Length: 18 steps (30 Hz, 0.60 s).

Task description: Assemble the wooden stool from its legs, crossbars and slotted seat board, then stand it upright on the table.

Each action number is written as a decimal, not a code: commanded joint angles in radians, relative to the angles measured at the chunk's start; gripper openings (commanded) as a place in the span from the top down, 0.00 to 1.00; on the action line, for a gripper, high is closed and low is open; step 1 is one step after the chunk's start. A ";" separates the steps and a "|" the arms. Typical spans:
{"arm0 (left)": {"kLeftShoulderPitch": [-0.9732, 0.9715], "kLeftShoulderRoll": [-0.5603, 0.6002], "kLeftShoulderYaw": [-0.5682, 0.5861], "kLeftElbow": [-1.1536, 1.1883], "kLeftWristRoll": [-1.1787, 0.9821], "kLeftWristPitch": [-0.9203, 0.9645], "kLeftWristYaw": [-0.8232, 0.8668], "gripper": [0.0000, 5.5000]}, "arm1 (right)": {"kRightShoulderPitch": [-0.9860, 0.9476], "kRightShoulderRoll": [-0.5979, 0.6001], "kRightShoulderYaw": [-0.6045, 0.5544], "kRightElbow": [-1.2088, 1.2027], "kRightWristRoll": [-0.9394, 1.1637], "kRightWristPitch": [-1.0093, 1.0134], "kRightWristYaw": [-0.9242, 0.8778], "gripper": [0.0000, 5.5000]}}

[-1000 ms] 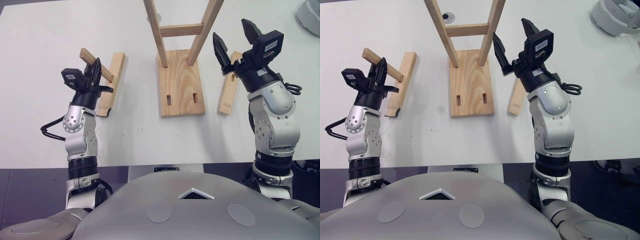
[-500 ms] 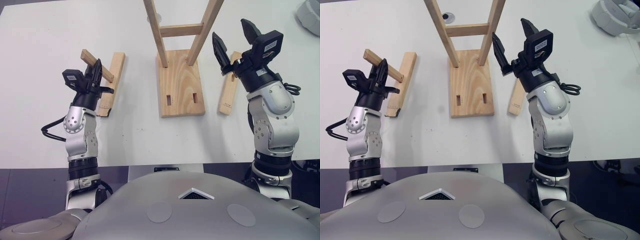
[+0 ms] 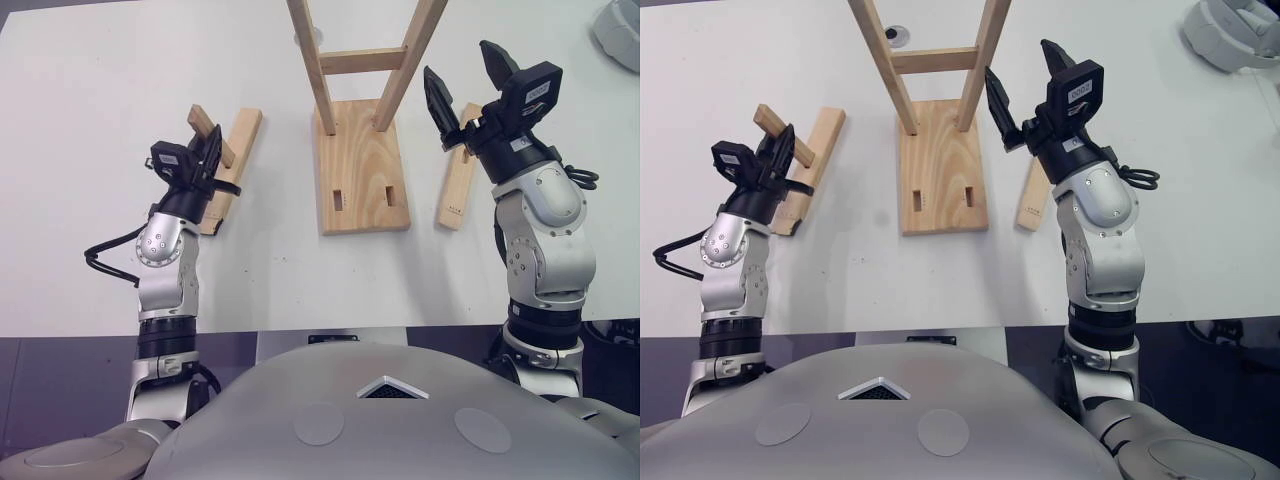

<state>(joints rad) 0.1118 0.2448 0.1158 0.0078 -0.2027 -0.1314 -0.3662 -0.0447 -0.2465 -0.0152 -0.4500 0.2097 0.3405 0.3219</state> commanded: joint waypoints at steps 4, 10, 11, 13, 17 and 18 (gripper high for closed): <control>0.018 0.064 -0.023 0.020 0.062 0.090 -0.008 0.93 | -0.018 -0.007 -0.004 0.004 0.003 -0.001 0.001 0.30; 0.017 0.086 -0.020 0.030 0.019 0.209 -0.018 0.93 | -0.014 -0.009 -0.007 0.001 0.001 -0.001 -0.001 0.30; 0.018 0.082 -0.016 0.037 0.011 0.216 -0.018 0.93 | -0.013 -0.010 -0.008 0.001 0.001 -0.001 -0.001 0.30; 0.030 0.070 -0.005 0.055 -0.005 0.219 -0.016 0.93 | -0.019 -0.013 -0.011 0.006 0.003 -0.001 0.001 0.30; 0.047 0.054 0.002 0.098 -0.021 0.206 -0.012 0.93 | -0.027 -0.019 -0.015 0.016 0.005 -0.003 0.005 0.30; 0.049 0.053 0.000 0.104 -0.020 0.205 -0.012 0.93 | -0.030 -0.020 -0.016 0.019 0.006 -0.003 0.006 0.30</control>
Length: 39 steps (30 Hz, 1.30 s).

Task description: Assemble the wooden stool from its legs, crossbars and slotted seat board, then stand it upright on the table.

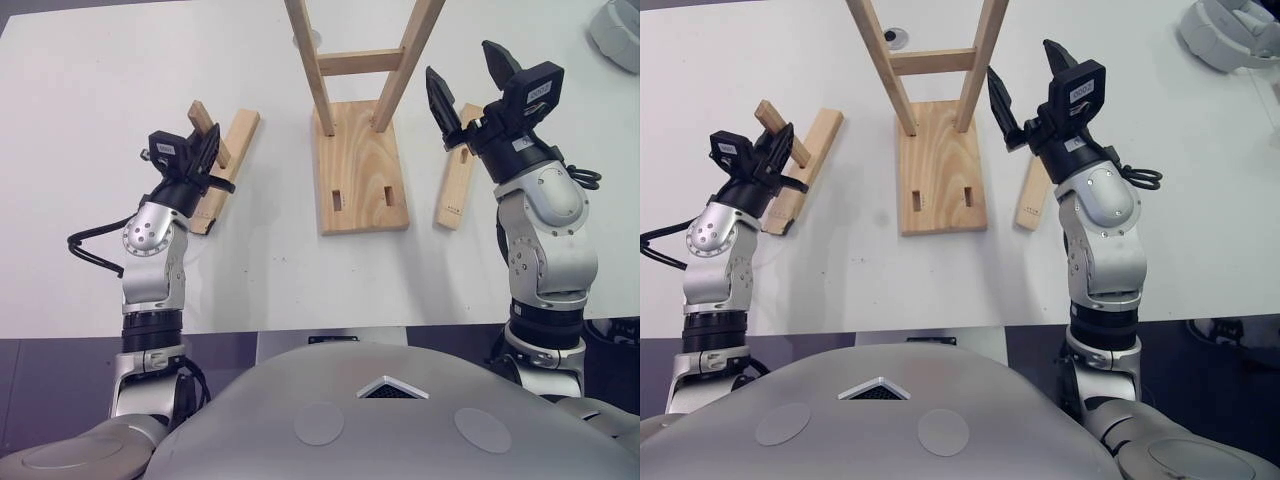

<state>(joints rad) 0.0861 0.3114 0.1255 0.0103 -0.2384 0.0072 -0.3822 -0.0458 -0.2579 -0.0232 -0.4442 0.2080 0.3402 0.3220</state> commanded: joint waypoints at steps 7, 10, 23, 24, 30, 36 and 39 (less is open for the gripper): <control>0.087 -0.010 -0.030 0.138 0.046 0.062 0.019 0.93 | -0.043 -0.017 -0.011 0.024 0.008 -0.002 0.017 0.30; 0.089 -0.007 -0.031 0.153 0.048 0.059 0.022 0.93 | -0.046 -0.018 -0.013 0.029 0.008 -0.003 0.020 0.30; 0.081 -0.021 -0.023 0.232 0.019 0.057 0.021 0.93 | -0.068 -0.023 -0.013 0.061 0.001 -0.019 0.030 0.30; 0.085 -0.023 -0.022 0.241 0.015 0.057 0.020 0.93 | -0.070 -0.025 -0.013 0.064 0.001 -0.020 0.033 0.30; 0.107 -0.023 -0.021 0.270 0.006 0.033 0.012 0.93 | -0.080 -0.032 -0.013 0.074 -0.001 -0.018 0.047 0.30; 0.124 -0.036 -0.026 0.314 0.001 -0.007 0.008 0.93 | -0.084 -0.041 -0.010 0.083 -0.004 -0.012 0.057 0.30; 0.126 -0.035 -0.031 0.325 0.003 -0.015 0.003 0.93 | -0.089 -0.043 -0.011 0.088 -0.006 -0.011 0.059 0.30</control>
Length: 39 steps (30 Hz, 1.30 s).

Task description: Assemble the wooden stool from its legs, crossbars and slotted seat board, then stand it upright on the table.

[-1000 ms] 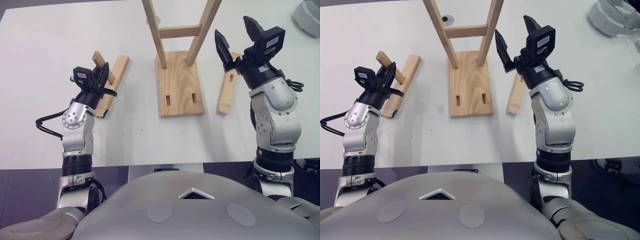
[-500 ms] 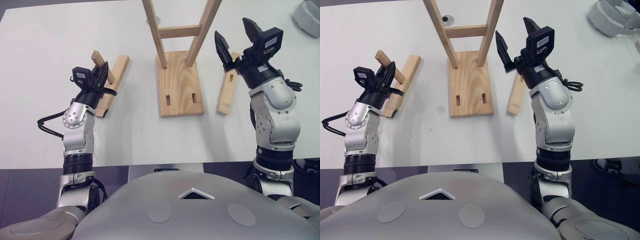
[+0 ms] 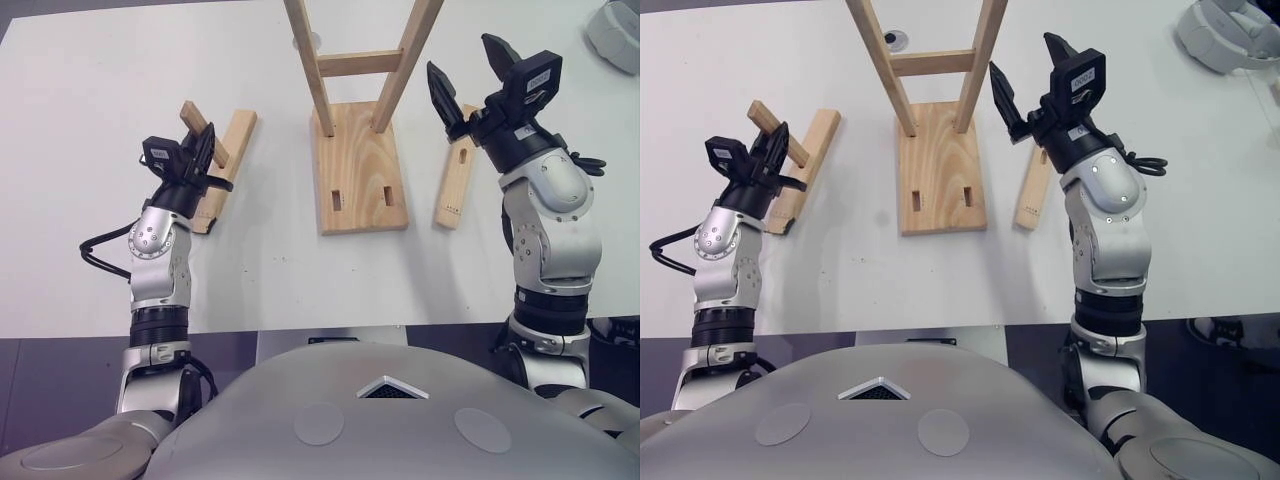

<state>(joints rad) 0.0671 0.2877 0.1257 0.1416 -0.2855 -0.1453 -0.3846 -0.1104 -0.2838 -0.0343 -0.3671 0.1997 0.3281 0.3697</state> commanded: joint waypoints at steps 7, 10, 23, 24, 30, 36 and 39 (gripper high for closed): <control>0.136 -0.023 0.002 0.155 0.003 0.137 0.028 0.93 | -0.026 -0.016 0.003 0.015 0.001 -0.002 0.012 0.30; 0.122 -0.009 0.022 0.079 0.000 0.154 0.055 0.93 | -0.023 -0.013 0.004 0.014 -0.001 -0.004 0.010 0.30; 0.084 0.037 0.076 -0.148 -0.017 0.236 0.067 0.84 | -0.017 -0.004 0.015 0.012 -0.003 -0.015 0.005 0.30; 0.085 0.035 0.076 -0.149 -0.013 0.239 0.066 0.81 | -0.019 -0.004 0.016 0.014 -0.003 -0.015 0.005 0.30; 0.093 0.027 0.090 -0.168 -0.017 0.237 0.063 0.62 | -0.010 -0.005 0.018 0.004 -0.002 -0.013 0.001 0.30; 0.114 0.054 0.093 -0.275 -0.026 0.352 0.071 0.45 | -0.003 -0.005 0.016 -0.001 -0.003 -0.012 -0.002 0.30; 0.158 0.104 0.109 -0.377 -0.048 0.488 0.055 0.37 | 0.010 -0.003 0.010 -0.013 -0.004 -0.011 -0.013 0.30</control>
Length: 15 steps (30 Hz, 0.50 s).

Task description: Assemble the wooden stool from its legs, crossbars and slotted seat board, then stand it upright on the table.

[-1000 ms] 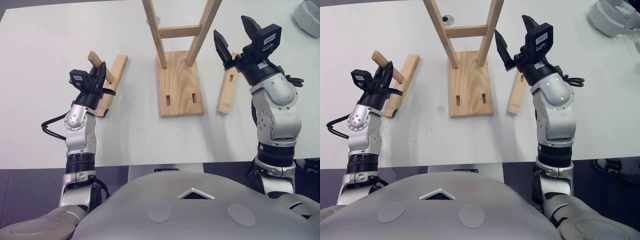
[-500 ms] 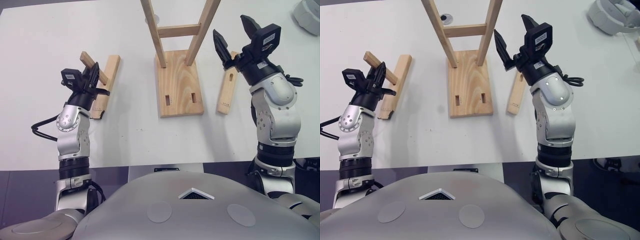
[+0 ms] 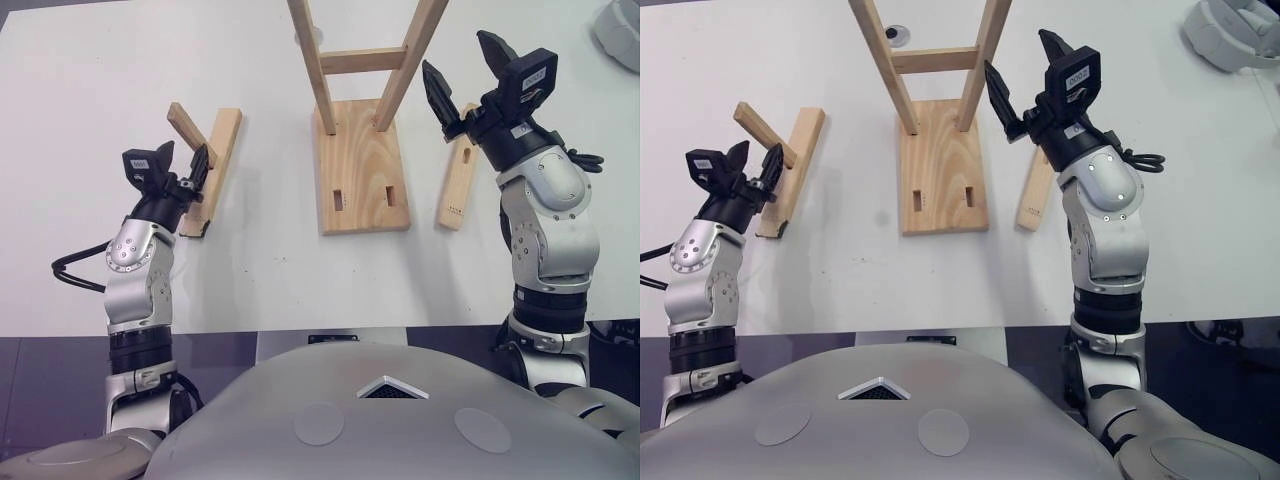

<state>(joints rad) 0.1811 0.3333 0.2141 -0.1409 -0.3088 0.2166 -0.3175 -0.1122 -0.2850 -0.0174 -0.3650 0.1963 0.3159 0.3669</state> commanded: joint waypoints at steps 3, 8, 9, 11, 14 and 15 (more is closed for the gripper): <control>0.107 0.132 0.016 -0.182 -0.033 0.262 -0.059 0.29 | 0.039 0.005 -0.006 -0.036 -0.005 0.001 -0.026 0.30; 0.079 0.138 -0.023 -0.206 -0.033 0.415 -0.038 0.29 | 0.048 0.008 -0.004 -0.041 -0.007 -0.002 -0.039 0.30; 0.072 0.134 -0.022 -0.211 -0.039 0.432 -0.035 0.29 | 0.050 0.008 -0.004 -0.042 -0.007 -0.002 -0.040 0.30; 0.057 0.132 -0.029 -0.214 -0.036 0.468 -0.023 0.29 | 0.056 0.009 -0.002 -0.046 -0.007 -0.001 -0.044 0.30; 0.060 0.143 -0.050 -0.209 -0.009 0.522 -0.007 0.29 | 0.064 0.013 -0.001 -0.053 -0.008 0.000 -0.054 0.30; 0.060 0.148 -0.052 -0.202 -0.001 0.537 -0.002 0.33 | 0.066 0.015 -0.001 -0.055 -0.008 0.001 -0.057 0.30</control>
<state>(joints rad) 0.2459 0.4657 0.1715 -0.3537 -0.3344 0.7203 -0.3363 -0.0607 -0.2723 -0.0190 -0.4073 0.1936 0.3141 0.3182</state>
